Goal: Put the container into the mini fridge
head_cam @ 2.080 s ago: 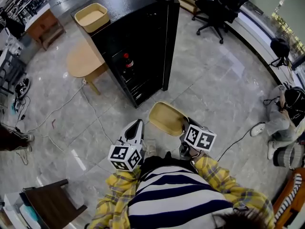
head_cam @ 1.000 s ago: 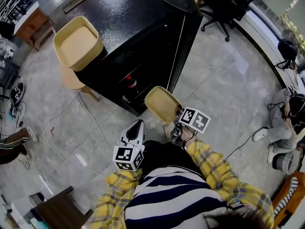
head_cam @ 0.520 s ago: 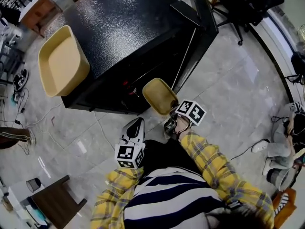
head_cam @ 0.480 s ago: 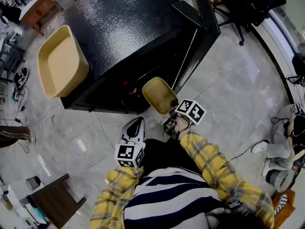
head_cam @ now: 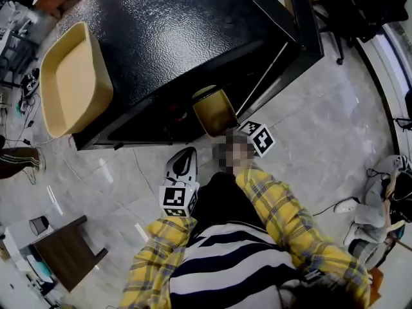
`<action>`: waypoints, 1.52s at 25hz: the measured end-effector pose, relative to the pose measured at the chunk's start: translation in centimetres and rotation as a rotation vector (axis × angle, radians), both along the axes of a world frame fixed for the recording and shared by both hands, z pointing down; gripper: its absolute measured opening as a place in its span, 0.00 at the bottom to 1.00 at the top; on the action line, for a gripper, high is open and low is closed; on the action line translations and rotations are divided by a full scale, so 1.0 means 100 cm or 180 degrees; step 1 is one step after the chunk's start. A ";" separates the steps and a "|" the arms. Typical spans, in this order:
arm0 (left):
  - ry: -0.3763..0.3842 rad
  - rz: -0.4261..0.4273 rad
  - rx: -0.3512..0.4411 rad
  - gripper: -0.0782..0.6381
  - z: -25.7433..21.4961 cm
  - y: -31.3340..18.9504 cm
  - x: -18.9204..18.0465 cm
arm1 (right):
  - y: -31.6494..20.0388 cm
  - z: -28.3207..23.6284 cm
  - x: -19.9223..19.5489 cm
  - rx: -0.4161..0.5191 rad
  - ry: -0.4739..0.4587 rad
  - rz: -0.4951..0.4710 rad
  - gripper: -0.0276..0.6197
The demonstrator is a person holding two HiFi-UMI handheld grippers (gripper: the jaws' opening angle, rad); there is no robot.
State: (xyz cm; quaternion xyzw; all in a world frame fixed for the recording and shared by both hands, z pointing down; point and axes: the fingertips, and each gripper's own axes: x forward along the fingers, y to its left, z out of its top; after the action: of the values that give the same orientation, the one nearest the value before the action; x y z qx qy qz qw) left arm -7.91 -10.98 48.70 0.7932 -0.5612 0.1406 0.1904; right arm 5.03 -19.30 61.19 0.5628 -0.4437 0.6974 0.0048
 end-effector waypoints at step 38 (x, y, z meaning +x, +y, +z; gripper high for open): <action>0.0001 -0.0164 -0.0121 0.13 0.015 -0.020 -0.018 | -0.056 0.002 -0.044 0.0292 -0.0256 0.0275 0.19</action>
State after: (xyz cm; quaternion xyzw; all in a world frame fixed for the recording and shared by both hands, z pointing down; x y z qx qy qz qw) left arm -9.74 -12.99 50.22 0.7747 -0.5786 0.1461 0.2091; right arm 0.61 -24.93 61.40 0.5525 -0.4503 0.6980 -0.0690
